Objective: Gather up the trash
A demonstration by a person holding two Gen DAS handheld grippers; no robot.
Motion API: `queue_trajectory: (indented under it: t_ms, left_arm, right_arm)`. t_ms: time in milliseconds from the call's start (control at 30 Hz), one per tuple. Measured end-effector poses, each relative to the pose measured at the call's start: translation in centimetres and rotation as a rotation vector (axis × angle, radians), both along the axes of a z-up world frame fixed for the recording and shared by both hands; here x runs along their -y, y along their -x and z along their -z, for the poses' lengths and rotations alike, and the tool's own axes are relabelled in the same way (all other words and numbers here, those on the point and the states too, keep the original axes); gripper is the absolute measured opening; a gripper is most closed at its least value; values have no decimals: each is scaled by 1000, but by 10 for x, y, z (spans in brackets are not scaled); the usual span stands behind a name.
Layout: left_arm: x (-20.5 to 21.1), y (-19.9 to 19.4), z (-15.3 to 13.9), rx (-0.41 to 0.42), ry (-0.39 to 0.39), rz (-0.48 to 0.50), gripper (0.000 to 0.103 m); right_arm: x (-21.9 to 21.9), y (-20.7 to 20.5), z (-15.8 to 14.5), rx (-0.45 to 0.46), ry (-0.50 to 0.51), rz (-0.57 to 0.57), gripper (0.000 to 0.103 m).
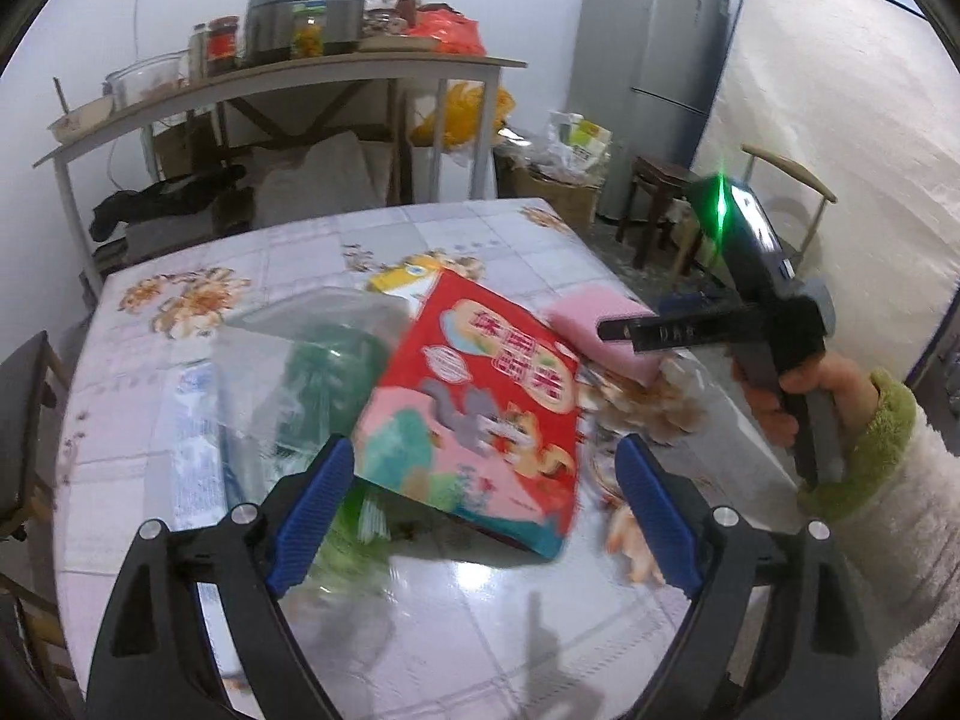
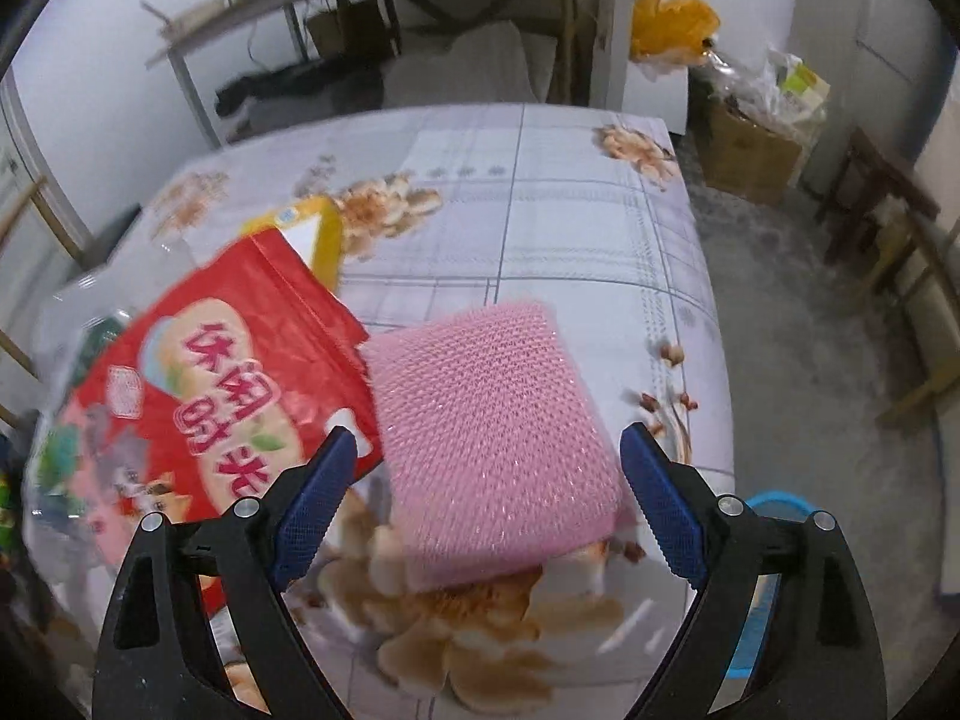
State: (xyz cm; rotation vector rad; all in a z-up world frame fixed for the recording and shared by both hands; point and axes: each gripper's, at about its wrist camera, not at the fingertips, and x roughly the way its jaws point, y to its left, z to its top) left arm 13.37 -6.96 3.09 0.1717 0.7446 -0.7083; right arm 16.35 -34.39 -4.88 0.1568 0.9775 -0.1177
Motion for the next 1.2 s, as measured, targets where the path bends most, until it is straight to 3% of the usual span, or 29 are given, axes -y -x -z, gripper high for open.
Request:
queue_trajectory:
  t_ms: [233,467,733,900,1200]
  left_arm:
    - [0,-40,8,-95,22,-25,87]
    - [8,-45,15,-145,26,-14,87]
    - [34,-32,24,-180,-32,63,87]
    - [42,-19,32,-268,-21,134,87]
    - [48,22,30,-296,-2,266,87]
  right_arm:
    - [-6,-10,11,-39,41,14,81]
    - [-3,-5,10,-31,-1,60,77]
    - [-3,11,10,-20,-47,97,77]
    - [-1,21,10,-18,-71,110,77]
    - [-4,44,10,-21,-104,135,77]
